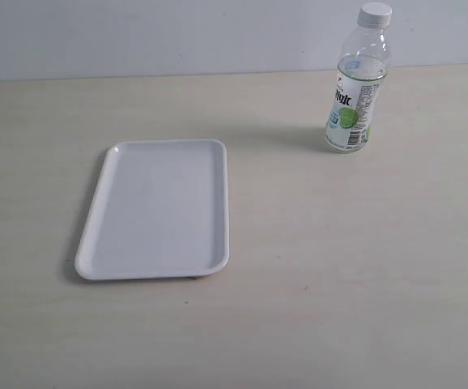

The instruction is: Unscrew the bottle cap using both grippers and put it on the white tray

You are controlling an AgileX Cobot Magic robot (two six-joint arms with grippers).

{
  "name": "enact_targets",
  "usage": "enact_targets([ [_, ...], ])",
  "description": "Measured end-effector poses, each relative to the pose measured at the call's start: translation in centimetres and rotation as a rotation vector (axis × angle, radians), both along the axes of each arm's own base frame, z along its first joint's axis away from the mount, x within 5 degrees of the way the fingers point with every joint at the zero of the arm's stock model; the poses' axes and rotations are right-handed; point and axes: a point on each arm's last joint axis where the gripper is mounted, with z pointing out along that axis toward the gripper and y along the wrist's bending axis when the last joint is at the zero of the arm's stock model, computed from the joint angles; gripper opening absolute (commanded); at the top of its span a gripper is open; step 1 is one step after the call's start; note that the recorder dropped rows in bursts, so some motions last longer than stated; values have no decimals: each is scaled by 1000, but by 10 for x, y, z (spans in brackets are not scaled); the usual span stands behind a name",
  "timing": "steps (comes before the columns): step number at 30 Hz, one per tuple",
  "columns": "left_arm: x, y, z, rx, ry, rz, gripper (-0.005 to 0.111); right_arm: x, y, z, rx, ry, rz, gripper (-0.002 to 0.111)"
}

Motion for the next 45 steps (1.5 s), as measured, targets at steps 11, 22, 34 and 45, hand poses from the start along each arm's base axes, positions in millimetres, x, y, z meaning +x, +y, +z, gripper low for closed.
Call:
enact_targets([
  [11, -1, -1, 4, -316, 7, -60, 0, 0, 0, 0, 0, 0, 0, 0],
  [22, 0, 0, 3, -332, 30, -57, 0, 1, 1, 26, 64, -308, 7, 0],
  [34, 0, 0, -2, -326, 77, -41, 0, -7, -4, 54, 166, -655, -23, 0],
  [45, 0, 0, -2, -326, 78, -41, 0, -8, -8, 120, 127, -886, -47, 0],
])
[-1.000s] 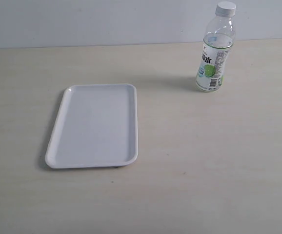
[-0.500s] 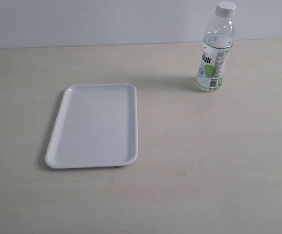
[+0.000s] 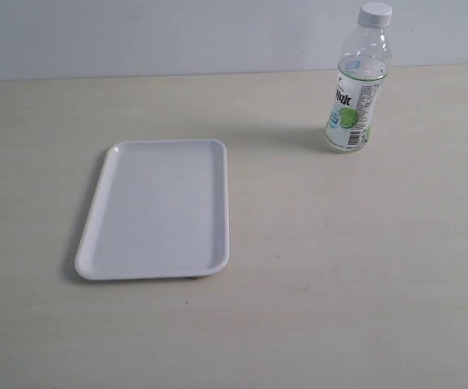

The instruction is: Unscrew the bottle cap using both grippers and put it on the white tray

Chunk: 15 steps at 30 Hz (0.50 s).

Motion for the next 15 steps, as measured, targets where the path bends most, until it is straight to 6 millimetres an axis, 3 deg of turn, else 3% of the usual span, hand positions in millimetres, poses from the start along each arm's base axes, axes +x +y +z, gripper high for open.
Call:
enact_targets([
  [4, 0, 0, 0, 3, 2, 1, 0, 47, -9, 34, -70, 149, -68, 0],
  [7, 0, 0, 0, 3, 4, 1, 0, 110, -19, 28, -89, 390, -75, 0],
  [9, 0, 0, 0, 3, 4, 1, 0, 149, -25, 8, -72, 576, -50, 0],
  [11, 0, 0, 0, 3, 4, 1, 0, 186, -31, -25, -52, 772, -22, 0],
  [15, 0, 0, 0, 3, 4, 1, 0, 231, -34, -88, -83, 1020, 43, 0],
])
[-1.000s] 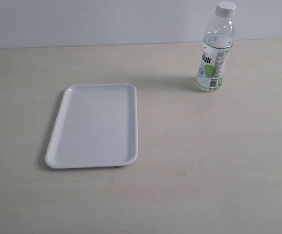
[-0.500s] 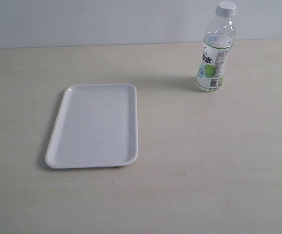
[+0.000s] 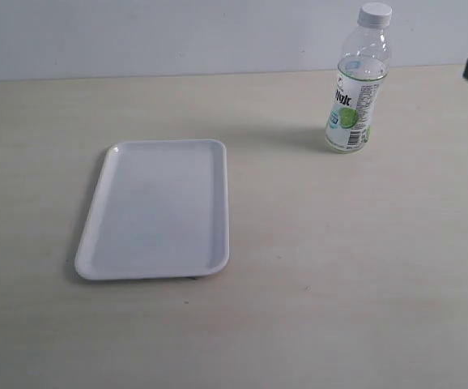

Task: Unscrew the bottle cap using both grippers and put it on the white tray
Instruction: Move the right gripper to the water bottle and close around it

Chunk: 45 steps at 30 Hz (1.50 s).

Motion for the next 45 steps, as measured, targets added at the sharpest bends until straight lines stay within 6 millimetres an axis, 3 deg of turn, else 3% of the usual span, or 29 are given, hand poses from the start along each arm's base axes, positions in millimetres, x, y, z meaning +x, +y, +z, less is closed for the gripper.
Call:
enact_targets([
  [2, 0, 0, 0, 0, 0, 0, 0, 15, 2, -24, -25, 50, 72, 4],
  [4, 0, 0, 0, 0, 0, 0, 0, 27, 7, -38, -45, 52, 170, 17],
  [6, 0, 0, 0, 0, 0, 0, 0, 38, 17, -49, -86, 65, 329, 40],
  [9, 0, 0, 0, 0, 2, 0, 0, 51, 27, -60, -90, 89, 494, 84],
  [11, 0, 0, 0, 0, 2, 0, 0, 57, 29, -67, -69, 107, 528, 103],
  [21, 0, 0, 0, 0, 2, 0, 0, 76, 24, -89, 20, 120, 471, 105],
  [35, 0, 0, 0, 0, 2, 0, 0, 84, 29, -112, 46, -34, 527, 105],
  [45, 0, 0, 0, 0, 2, 0, 0, 109, 25, -136, 43, -44, 530, 105],
])
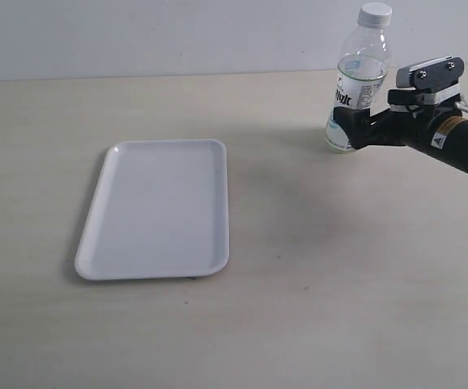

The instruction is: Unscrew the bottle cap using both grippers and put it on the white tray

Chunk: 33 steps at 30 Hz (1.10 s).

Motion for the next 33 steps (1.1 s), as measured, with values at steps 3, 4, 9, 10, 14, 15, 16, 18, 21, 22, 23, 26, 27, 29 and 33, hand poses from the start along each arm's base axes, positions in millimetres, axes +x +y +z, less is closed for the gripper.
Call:
enact_targets([
  [3, 0, 0, 0, 0, 0, 0, 0, 6, 1, -7, 18, 3, 25, 105],
  [4, 0, 0, 0, 0, 0, 0, 0, 8, 2, -9, 25, 2, 34, 105],
  [9, 0, 0, 0, 0, 0, 0, 0, 18, 4, -18, 70, -21, 76, 105],
  [10, 0, 0, 0, 0, 0, 0, 0, 19, 4, -20, 75, -21, 80, 105],
  [14, 0, 0, 0, 0, 0, 0, 0, 27, 7, -25, 81, -31, 91, 105],
  [15, 0, 0, 0, 0, 0, 0, 0, 28, 8, -27, 83, -32, 96, 105],
  [16, 0, 0, 0, 0, 0, 0, 0, 30, 10, -29, 82, -33, 105, 105],
  [18, 0, 0, 0, 0, 0, 0, 0, 32, 14, -30, 81, -36, 117, 104],
  [21, 0, 0, 0, 0, 0, 0, 0, 34, 15, -29, 76, -41, 131, 98],
  [22, 0, 0, 0, 0, 0, 0, 0, 34, 16, -29, 76, -41, 132, 94],
  [23, 0, 0, 0, 0, 0, 0, 0, 34, 16, -29, 76, -41, 133, 83],
  [26, 0, 0, 0, 0, 0, 0, 0, 34, 16, -30, 76, -39, 134, 49],
  [27, 0, 0, 0, 0, 0, 0, 0, 34, 16, -30, 76, -39, 134, 38],
  [29, 0, 0, 0, 0, 0, 0, 0, 34, 17, -30, 75, -43, 139, 19],
  [33, 0, 0, 0, -1, -4, -1, 0, 33, 19, -30, 71, -42, 169, 0],
])
